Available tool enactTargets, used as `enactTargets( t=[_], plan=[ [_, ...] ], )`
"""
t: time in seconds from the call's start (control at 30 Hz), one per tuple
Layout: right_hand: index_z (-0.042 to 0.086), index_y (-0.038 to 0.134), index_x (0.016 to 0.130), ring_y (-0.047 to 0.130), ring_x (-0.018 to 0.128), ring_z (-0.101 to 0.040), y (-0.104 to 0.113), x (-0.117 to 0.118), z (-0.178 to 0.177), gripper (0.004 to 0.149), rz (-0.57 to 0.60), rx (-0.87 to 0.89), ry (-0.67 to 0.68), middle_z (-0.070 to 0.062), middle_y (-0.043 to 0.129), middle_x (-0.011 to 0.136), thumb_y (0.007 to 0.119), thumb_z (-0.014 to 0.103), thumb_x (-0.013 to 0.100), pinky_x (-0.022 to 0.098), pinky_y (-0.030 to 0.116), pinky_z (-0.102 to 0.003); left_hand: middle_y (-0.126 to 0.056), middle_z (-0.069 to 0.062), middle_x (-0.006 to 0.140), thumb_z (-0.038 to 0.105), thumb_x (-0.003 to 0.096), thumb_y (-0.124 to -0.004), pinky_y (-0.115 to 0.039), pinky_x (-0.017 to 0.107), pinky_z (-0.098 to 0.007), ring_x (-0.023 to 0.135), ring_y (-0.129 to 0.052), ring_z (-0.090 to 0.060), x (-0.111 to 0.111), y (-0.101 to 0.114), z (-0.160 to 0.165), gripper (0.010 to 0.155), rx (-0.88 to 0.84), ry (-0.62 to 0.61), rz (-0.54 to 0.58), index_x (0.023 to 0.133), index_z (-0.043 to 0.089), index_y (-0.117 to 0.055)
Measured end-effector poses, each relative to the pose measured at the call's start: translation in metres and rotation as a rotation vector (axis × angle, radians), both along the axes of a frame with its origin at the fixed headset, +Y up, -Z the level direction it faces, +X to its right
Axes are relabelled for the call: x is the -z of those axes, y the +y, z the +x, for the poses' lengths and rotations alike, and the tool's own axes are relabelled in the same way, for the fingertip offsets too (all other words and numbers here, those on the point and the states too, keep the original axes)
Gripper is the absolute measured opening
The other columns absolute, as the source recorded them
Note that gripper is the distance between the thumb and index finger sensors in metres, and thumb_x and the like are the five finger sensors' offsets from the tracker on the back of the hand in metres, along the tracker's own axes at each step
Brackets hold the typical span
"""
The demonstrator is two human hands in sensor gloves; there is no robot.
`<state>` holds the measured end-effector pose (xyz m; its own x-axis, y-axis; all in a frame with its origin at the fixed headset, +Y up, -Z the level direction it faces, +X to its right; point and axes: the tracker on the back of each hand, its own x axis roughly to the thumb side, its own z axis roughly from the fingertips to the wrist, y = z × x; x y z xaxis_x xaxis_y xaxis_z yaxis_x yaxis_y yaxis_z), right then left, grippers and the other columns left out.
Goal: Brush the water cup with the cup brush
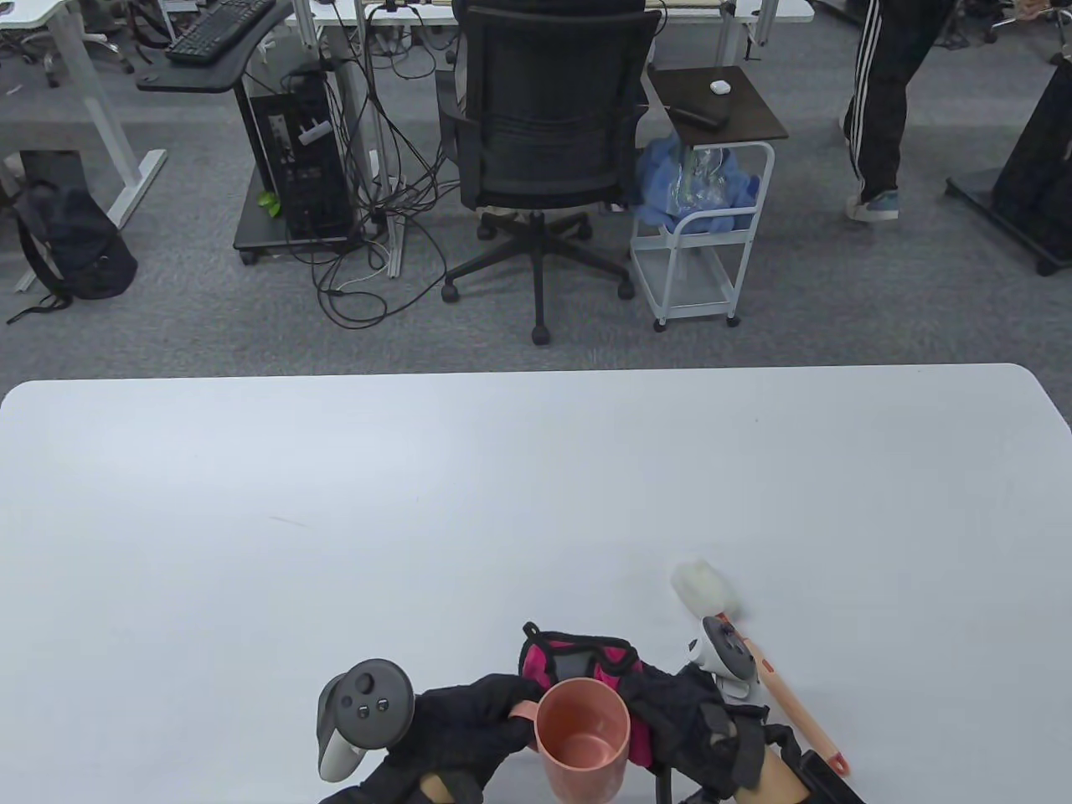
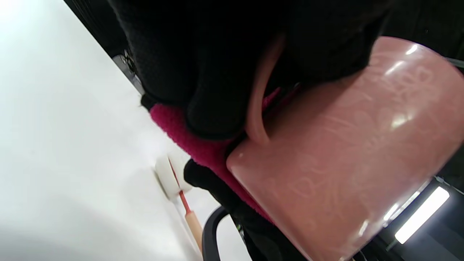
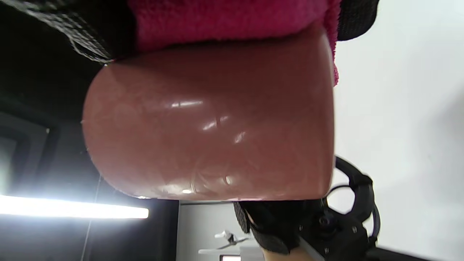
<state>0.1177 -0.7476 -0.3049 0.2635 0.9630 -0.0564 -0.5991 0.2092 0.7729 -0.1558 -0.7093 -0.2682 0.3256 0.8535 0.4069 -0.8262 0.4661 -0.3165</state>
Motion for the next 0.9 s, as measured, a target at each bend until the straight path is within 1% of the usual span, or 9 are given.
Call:
enactTargets(
  t=[0.07,0.17,0.4,0.5,0.63,0.67,0.77,0.87,0.9],
  plan=[
    [0.027,0.050,0.110,0.055,0.105,-0.041,0.008,0.001,0.005,0.064,0.067,-0.003,-0.090,-0.014,0.054,0.115,0.067,0.054,0.054,0.073,0.050,-0.061,-0.091,-0.001,0.078,0.042,0.0394,-0.081,-0.094,0.055,-0.039,0.058,-0.112,-0.019,-0.001,0.002,-0.008,0.041,-0.013,0.077,0.025,0.079,0.031,-0.084],
    [0.025,0.052,0.108,0.054,0.106,-0.041,0.022,0.000,0.014,0.063,0.181,-0.036,-0.177,-0.014,0.053,0.114,0.073,0.048,0.052,0.072,0.052,-0.061,-0.092,-0.001,0.077,0.043,0.0394,-0.082,-0.094,0.054,-0.039,0.057,-0.113,-0.019,-0.002,0.003,-0.017,0.041,-0.044,0.180,0.049,0.079,0.031,-0.084],
    [0.025,0.055,0.106,0.054,0.106,-0.041,0.049,-0.017,0.017,0.062,0.520,-0.173,-0.354,-0.015,0.052,0.113,0.077,0.043,0.050,0.073,0.053,-0.059,-0.091,0.000,0.077,0.043,0.0404,-0.081,-0.095,0.053,-0.038,0.056,-0.113,-0.018,-0.003,0.003,-0.027,0.041,-0.052,0.295,0.050,0.079,0.030,-0.083],
    [0.027,0.056,0.105,0.049,0.107,-0.039,0.058,-0.026,0.010,0.062,0.657,-0.234,-0.372,-0.012,0.048,0.114,0.078,0.043,0.050,0.074,0.051,-0.058,-0.091,-0.002,0.076,0.043,0.0411,-0.081,-0.095,0.053,-0.039,0.055,-0.113,-0.018,-0.003,0.001,-0.032,0.041,-0.061,0.339,0.032,0.079,0.029,-0.082],
    [0.032,0.058,0.105,0.035,0.110,-0.034,0.060,-0.037,-0.002,0.060,0.753,-0.301,-0.351,-0.006,0.035,0.116,0.079,0.042,0.050,0.077,0.042,-0.057,-0.091,-0.002,0.076,0.043,0.0417,-0.080,-0.095,0.052,-0.039,0.055,-0.112,-0.019,-0.003,0.001,-0.033,0.041,-0.031,0.373,0.020,0.079,0.027,-0.082],
    [0.032,0.059,0.105,0.032,0.110,-0.033,0.062,-0.040,-0.005,0.060,0.798,-0.331,-0.359,-0.006,0.033,0.116,0.079,0.041,0.049,0.078,0.040,-0.057,-0.091,-0.002,0.076,0.043,0.0417,-0.080,-0.095,0.052,-0.039,0.055,-0.112,-0.019,-0.002,0.000,-0.034,0.041,-0.033,0.375,0.019,0.079,0.027,-0.082],
    [0.032,0.060,0.105,0.025,0.110,-0.032,0.069,-0.050,-0.013,0.059,0.962,-0.455,-0.378,-0.004,0.027,0.116,0.080,0.039,0.049,0.078,0.034,-0.057,-0.091,-0.003,0.076,0.043,0.0419,-0.080,-0.095,0.052,-0.040,0.054,-0.112,-0.019,-0.002,-0.001,-0.033,0.041,-0.039,0.379,0.006,0.080,0.026,-0.081],
    [0.031,0.060,0.104,0.019,0.110,-0.029,0.074,-0.066,-0.029,0.059,1.180,-0.653,-0.383,-0.001,0.022,0.116,0.081,0.038,0.049,0.079,0.028,-0.056,-0.091,-0.003,0.075,0.044,0.0417,-0.081,-0.095,0.052,-0.040,0.054,-0.113,-0.019,-0.001,-0.001,-0.030,0.042,-0.025,0.378,0.005,0.079,0.025,-0.082],
    [0.031,0.059,0.105,0.016,0.109,-0.028,0.074,-0.071,-0.035,0.059,1.224,-0.714,-0.386,0.000,0.021,0.116,0.080,0.038,0.049,0.079,0.026,-0.055,-0.091,-0.003,0.075,0.044,0.0417,-0.081,-0.095,0.051,-0.040,0.054,-0.113,-0.019,-0.001,-0.002,-0.030,0.042,-0.022,0.377,0.002,0.079,0.025,-0.082]
  ],
)
